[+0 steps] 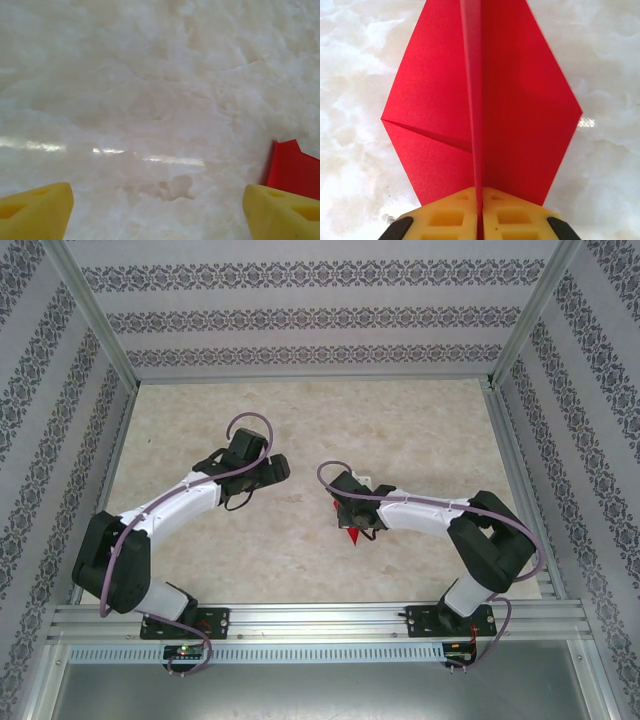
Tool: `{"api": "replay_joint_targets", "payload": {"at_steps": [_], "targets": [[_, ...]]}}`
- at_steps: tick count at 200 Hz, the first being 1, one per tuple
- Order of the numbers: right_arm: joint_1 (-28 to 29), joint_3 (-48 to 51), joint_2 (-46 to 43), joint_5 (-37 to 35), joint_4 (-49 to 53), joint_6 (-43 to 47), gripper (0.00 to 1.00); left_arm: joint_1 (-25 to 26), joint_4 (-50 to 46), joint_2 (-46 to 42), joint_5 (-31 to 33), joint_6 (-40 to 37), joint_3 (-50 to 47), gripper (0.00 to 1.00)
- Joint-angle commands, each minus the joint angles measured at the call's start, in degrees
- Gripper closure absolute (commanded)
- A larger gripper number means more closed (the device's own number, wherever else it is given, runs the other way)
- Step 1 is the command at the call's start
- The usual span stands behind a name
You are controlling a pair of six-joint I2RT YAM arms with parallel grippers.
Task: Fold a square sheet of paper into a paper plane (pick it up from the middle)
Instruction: Move the paper plane to the center of the table.
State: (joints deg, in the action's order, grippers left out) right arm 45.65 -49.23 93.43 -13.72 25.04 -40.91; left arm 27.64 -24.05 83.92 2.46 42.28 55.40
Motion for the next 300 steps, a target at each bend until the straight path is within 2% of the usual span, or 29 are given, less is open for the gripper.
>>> {"api": "replay_joint_targets", "payload": {"at_steps": [1, 24, 95, 144, 185, 300], "targets": [[0.01, 0.15, 0.82, -1.84, -4.38, 1.52, 0.89, -0.92, -1.70, -1.16, 3.78, 0.00, -0.81, 0.08], [0.48, 1.11, 1.36, -2.70, -6.12, 1.55, 0.85, -1.00, -1.05, -1.09, 3.37, -0.18, -1.23, 0.00], [2.29, 3.32, 4.38, -4.04, -9.59, 0.02, 0.84, -1.55, -0.38, -1.11, 2.29, 0.39, -1.87, 0.00], [2.56, 3.54, 4.60, -5.59, -10.15, 0.49, 0.88, -2.22, -0.64, -1.09, 2.11, 0.65, -2.13, 0.00], [1.31, -1.65, 4.45, -6.68, -9.62, 3.98, 0.93, -3.29, -1.17, -1.55, 2.37, 0.61, -2.73, 0.00], [-5.39, -19.16, 19.07, -3.34, -8.31, 8.76, 0.94, -6.15, -1.43, -4.17, 1.98, -0.20, -5.34, 0.00]]}}
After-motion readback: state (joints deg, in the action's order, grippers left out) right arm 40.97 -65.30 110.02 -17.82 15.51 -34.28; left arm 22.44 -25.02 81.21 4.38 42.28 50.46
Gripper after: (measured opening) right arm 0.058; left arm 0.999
